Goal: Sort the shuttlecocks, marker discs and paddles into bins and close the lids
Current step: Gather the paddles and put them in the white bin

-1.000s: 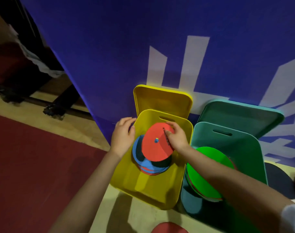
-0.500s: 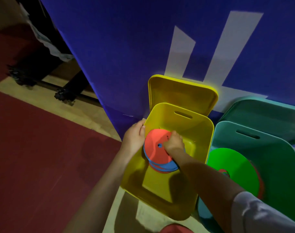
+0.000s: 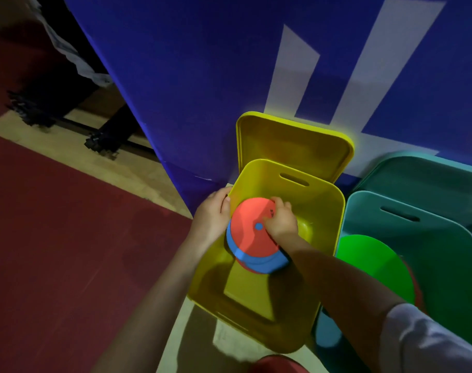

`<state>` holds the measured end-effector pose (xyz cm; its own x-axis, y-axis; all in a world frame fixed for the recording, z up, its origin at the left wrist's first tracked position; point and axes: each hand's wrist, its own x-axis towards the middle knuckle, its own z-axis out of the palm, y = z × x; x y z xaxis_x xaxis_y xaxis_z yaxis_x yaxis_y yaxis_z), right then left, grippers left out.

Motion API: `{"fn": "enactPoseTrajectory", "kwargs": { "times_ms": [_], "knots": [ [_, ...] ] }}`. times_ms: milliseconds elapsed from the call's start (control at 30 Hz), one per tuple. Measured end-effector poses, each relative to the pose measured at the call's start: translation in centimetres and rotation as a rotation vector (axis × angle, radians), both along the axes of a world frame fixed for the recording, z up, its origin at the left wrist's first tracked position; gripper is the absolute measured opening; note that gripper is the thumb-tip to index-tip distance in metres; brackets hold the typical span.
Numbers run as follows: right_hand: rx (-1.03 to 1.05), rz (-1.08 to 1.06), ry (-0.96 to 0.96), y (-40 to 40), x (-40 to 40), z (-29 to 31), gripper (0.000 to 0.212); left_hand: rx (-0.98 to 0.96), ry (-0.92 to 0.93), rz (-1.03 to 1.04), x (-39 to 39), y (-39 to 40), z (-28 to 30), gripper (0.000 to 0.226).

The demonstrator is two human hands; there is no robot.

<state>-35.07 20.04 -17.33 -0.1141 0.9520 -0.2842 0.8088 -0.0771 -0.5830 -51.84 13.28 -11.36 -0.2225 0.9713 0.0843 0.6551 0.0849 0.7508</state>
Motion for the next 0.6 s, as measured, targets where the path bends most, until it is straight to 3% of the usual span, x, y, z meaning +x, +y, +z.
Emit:
{"fn": "enactPoseTrajectory", "kwargs": {
  "times_ms": [133,267,367,433,500,600],
  "knots": [
    [-0.024,-0.041,-0.107,-0.5,1.0,0.4,0.061,-0.021,0.024,-0.002,0.0,0.0,-0.1,0.048],
    [-0.16,-0.077,-0.205,-1.7,1.4,0.4,0.075,-0.085,0.052,-0.011,-0.3,0.4,-0.2,0.045],
    [-0.084,-0.082,-0.169,-2.0,0.8,2.4,0.06,-0.029,0.118,0.019,0.1,0.2,0.5,0.04],
    [-0.027,-0.069,0.022,-2.7,0.7,4.8,0.056,0.09,0.235,0.051,0.6,-0.2,1.5,0.043],
    [0.072,-0.04,0.329,-4.3,2.1,7.7,0.048,0.203,0.302,0.044,1.7,-0.6,3.3,0.045],
    [0.219,-0.088,0.689,-8.1,7.9,11.9,0.033,0.3,0.223,-0.053,5.8,-1.0,6.9,0.042]
  ]
}}
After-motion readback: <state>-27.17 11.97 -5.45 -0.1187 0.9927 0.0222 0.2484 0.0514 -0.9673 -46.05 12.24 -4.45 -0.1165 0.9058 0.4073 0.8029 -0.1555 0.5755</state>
